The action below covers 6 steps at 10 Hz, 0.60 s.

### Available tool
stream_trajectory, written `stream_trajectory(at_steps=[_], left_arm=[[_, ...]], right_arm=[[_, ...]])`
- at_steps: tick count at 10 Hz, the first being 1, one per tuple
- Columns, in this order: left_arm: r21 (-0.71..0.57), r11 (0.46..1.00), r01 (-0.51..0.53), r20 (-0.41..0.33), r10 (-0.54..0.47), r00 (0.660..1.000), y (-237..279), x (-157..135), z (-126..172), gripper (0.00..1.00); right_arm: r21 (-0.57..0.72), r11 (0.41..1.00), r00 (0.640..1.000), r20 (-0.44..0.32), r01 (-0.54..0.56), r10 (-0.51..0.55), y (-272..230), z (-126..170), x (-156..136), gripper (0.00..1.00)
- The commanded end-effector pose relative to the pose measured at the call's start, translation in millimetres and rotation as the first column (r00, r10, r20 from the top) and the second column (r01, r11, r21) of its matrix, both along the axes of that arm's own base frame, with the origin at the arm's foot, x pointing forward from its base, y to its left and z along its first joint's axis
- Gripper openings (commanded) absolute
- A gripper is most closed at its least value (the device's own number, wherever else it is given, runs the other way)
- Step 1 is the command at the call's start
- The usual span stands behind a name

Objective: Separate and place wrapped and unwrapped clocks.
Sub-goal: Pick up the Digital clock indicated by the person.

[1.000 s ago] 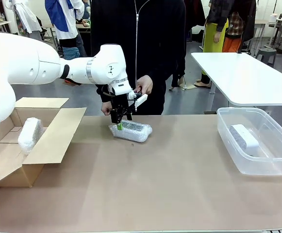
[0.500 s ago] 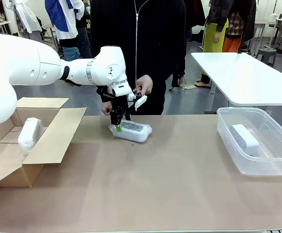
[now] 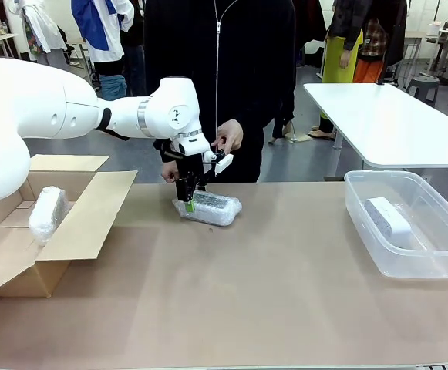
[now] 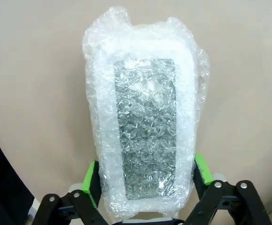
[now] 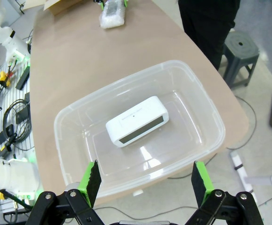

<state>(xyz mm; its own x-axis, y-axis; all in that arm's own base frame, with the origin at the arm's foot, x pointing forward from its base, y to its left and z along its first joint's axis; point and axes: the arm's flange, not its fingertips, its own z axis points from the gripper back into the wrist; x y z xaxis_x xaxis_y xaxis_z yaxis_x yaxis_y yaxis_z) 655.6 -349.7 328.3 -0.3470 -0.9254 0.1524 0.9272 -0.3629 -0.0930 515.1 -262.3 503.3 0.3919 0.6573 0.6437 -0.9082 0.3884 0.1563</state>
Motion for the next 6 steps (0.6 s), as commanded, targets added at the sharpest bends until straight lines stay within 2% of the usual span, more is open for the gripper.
stream_trajectory(at_steps=[1,2,3,4,5,6], left_arm=[[0.025,0.999,-0.035,-0.009,0.035,0.999,-5.3,9.4,4.1,0.80],[0.028,0.999,-0.034,-0.008,0.034,0.999,-5.2,9.6,3.5,0.61],[0.031,0.999,-0.034,-0.006,0.034,0.999,-4.9,9.5,3.5,0.75],[0.031,0.999,-0.036,-0.005,0.036,0.999,-4.7,9.7,3.7,0.41],[0.027,0.999,-0.038,-0.014,0.038,0.999,-4.1,9.3,4.3,0.55],[0.024,0.998,-0.063,-0.022,0.063,0.998,-2.9,5.8,9.9,0.21]], right_arm=[[0.000,1.000,1.000,0.003,-0.009,0.009,1.3,-2.0,-0.6,1.00],[0.000,1.000,1.000,0.003,-0.009,0.009,1.3,-2.0,-0.6,1.00],[0.000,1.000,1.000,0.003,-0.009,0.009,1.3,-2.0,-0.6,1.00],[0.000,1.000,1.000,0.003,-0.009,0.009,1.3,-2.0,-0.6,1.00],[0.000,1.000,1.000,0.003,-0.009,0.009,1.3,-2.0,-0.6,1.00],[0.000,1.000,1.000,0.003,-0.009,0.009,1.3,-2.0,-0.6,1.00]])
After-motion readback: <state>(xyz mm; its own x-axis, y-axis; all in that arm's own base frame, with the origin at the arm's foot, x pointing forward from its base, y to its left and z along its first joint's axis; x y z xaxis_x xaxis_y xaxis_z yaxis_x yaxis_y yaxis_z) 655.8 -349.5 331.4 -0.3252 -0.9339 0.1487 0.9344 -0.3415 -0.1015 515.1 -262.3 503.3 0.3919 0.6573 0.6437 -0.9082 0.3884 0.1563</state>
